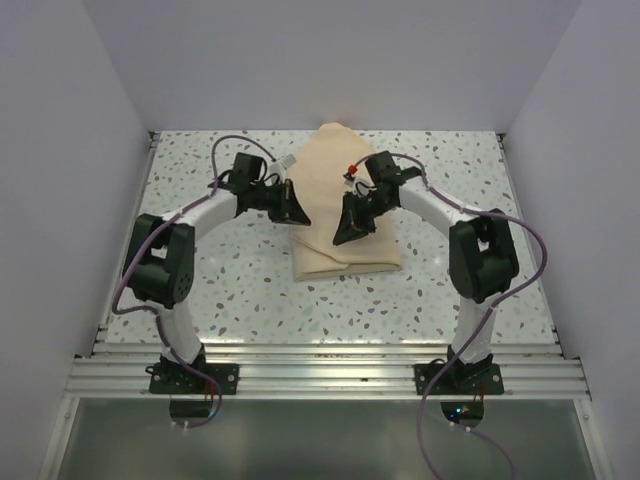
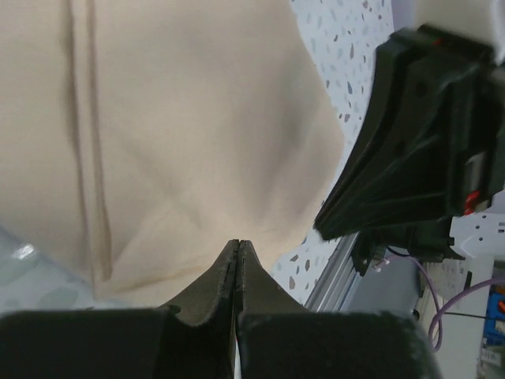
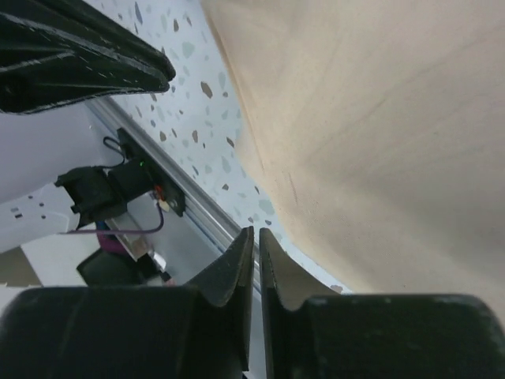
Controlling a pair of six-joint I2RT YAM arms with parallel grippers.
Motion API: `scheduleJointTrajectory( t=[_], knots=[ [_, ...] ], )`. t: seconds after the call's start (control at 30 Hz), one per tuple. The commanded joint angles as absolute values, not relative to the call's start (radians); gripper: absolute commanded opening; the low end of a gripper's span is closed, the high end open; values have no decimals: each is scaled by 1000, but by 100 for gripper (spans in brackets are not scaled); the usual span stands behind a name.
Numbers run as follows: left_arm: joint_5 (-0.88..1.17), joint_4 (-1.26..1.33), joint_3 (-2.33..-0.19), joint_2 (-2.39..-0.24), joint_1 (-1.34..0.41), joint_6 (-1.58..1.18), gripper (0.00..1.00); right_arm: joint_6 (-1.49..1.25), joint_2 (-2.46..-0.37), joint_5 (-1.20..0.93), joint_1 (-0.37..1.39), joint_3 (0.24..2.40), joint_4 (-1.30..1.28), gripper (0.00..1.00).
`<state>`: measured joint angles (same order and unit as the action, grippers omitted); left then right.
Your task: Prepare the surgical pack
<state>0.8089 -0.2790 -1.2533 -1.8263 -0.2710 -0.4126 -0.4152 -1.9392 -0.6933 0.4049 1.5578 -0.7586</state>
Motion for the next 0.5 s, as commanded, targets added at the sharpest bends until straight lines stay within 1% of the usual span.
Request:
scheduleJointTrajectory(
  t=[0.0, 0.13, 0.3, 0.47],
  knots=[
    [907, -196, -1334, -1905, -319, -459, 0, -390, -1910, -847, 428, 1451, -674, 9],
    [913, -196, -1368, -2011, -319, -495, 0, -396, -1928, -874, 417, 1364, -606, 5],
    [867, -310, -1423, -2086, -319, -456, 0, -362, -1968, -905, 380, 1315, -609, 5],
    [833, -347, -1424, -2120, -319, -434, 0, -338, -2014, -904, 371, 1273, -612, 6]
  ],
)
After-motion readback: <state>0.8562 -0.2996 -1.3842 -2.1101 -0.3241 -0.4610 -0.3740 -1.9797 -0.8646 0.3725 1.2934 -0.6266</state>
